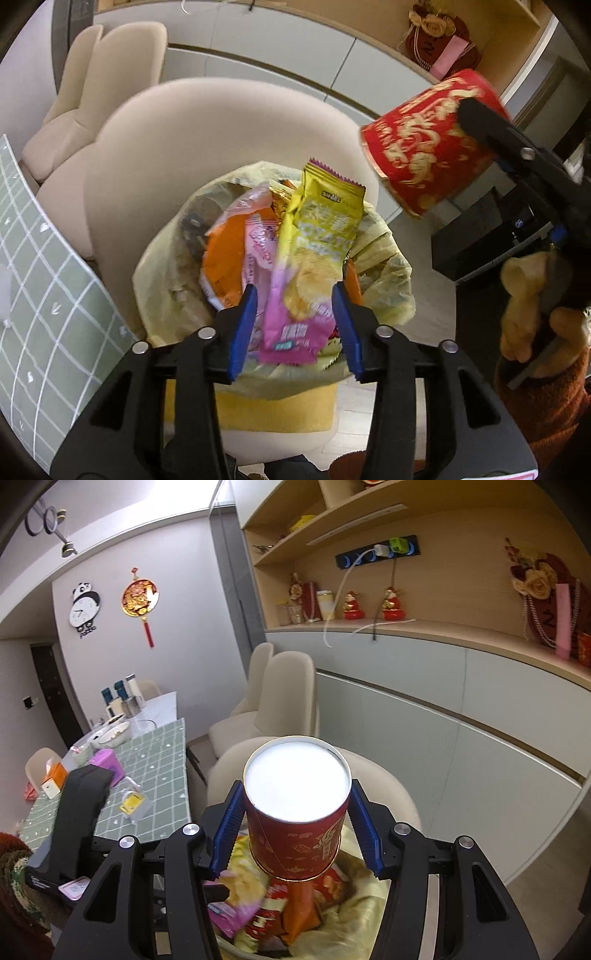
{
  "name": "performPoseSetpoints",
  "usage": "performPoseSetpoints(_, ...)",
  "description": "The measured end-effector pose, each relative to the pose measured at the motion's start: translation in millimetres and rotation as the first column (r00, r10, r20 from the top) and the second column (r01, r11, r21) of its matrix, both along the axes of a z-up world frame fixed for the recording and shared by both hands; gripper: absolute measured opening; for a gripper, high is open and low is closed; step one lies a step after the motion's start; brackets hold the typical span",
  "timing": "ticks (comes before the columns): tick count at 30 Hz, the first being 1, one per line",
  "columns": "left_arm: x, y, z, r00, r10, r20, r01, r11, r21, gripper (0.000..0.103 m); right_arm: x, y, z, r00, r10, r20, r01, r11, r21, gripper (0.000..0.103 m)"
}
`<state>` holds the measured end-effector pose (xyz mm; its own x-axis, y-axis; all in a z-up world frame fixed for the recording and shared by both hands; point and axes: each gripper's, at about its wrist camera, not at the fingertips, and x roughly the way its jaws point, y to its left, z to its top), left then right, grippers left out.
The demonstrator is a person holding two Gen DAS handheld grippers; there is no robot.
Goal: Collect trash
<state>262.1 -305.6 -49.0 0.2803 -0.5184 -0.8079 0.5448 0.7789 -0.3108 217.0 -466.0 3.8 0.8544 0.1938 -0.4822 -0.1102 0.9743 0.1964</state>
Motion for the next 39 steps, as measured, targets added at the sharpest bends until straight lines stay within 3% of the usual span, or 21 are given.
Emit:
performPoseSetpoints(5,-8.1,32.4,19.5,0.996,0.078,0.046,-0.077,0.997,-0.02,0.044,12.6,20.2,-15.3,0.997,0.059,-0.049,-0.057,0.997,0.056,0.053)
performPoseSetpoints(9,-21.6,65.2,32.6,0.981,0.161,0.104,-0.159,0.987,-0.023,0.045,30.8,38.0,-66.1,0.981,0.062,-0.184,-0.058,0.998,0.027,0.052)
performPoseSetpoints(17,-50.5,130.1,25.0,0.92,0.378,0.1,-0.378,0.926,-0.018,0.047,39.0,40.0,-114.3,0.948,0.053,-0.315,-0.055,0.999,0.005,0.051)
performPoseSetpoints(24,-82.0,176.0,25.0,0.859,0.502,0.103,-0.5,0.865,-0.048,0.065,17.8,38.1,-102.5,0.958,0.016,-0.286,-0.011,1.0,0.018,0.059)
performPoseSetpoints(30,-131.7,219.3,44.8,0.783,0.58,0.224,-0.577,0.812,-0.089,0.083,-34.8,50.8,-67.2,0.982,-0.004,-0.188,-0.001,1.0,-0.025,0.062)
performPoseSetpoints(33,-161.0,233.6,54.2,0.764,0.586,0.27,-0.585,0.806,-0.093,0.089,-70.2,70.8,-46.2,0.99,0.024,-0.142,-0.026,1.0,-0.014,0.062)
performPoseSetpoints(39,-223.9,249.3,68.4,0.735,0.561,0.382,-0.575,0.813,-0.089,0.089,-151.2,123.6,-17.3,0.996,0.081,-0.042,-0.08,0.996,0.027,0.062)
